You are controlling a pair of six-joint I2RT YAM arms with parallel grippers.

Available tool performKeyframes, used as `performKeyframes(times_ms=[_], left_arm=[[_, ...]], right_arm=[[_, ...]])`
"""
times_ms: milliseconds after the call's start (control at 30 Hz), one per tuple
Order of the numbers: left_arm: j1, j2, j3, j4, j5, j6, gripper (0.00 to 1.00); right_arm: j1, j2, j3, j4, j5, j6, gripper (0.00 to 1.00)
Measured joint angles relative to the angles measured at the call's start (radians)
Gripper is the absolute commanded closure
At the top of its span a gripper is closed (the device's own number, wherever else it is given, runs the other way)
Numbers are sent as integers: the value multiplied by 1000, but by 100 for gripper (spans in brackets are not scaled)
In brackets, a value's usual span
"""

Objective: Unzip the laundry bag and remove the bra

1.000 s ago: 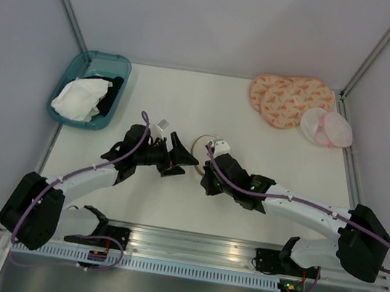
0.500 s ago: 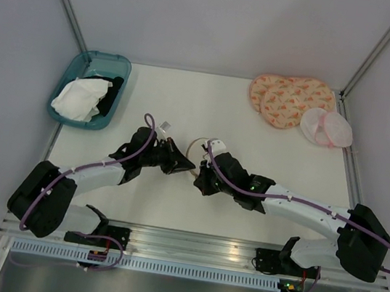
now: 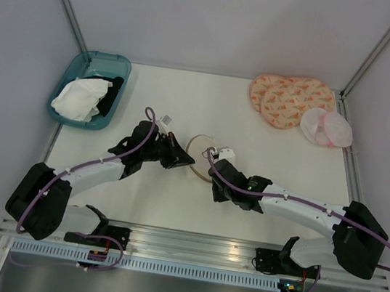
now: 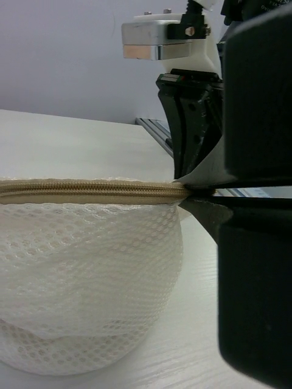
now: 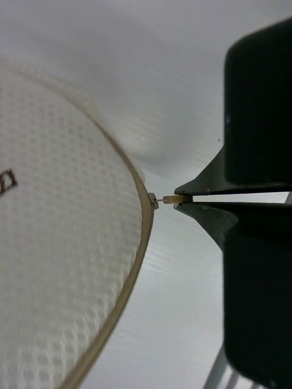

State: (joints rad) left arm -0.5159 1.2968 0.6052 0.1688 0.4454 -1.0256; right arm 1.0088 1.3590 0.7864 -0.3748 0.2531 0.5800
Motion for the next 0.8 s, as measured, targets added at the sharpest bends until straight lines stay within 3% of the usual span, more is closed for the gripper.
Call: performKeyframes(times_ms=[300,500,533,567,633,667,700,800], left_arm=[[5,53,113,-84,34,103,98],[75,196,336,-182,116,224,91],[89,217,363,-188,126,235,87],[106,241,393,-194,140,247,61],[138,282,440,-199,157,271,30],[152,292,454,-200,161,275,9],[163,295,460,-199,163,279,1],[179,282,446,-192,162,269,0]], right_arm=[[-90,83,40,-84,221,9,100],[-104,107,53,-15,185,-19,99],[-105,98,51,6,162,-25,100],[-106,86,46,29,137,-30,100],[-108,49,29,61,89,-36,100],[-109,28,18,72,66,-39,100],[-109,11,10,77,47,-43,100],[-109,-11,3,91,2,-54,99]])
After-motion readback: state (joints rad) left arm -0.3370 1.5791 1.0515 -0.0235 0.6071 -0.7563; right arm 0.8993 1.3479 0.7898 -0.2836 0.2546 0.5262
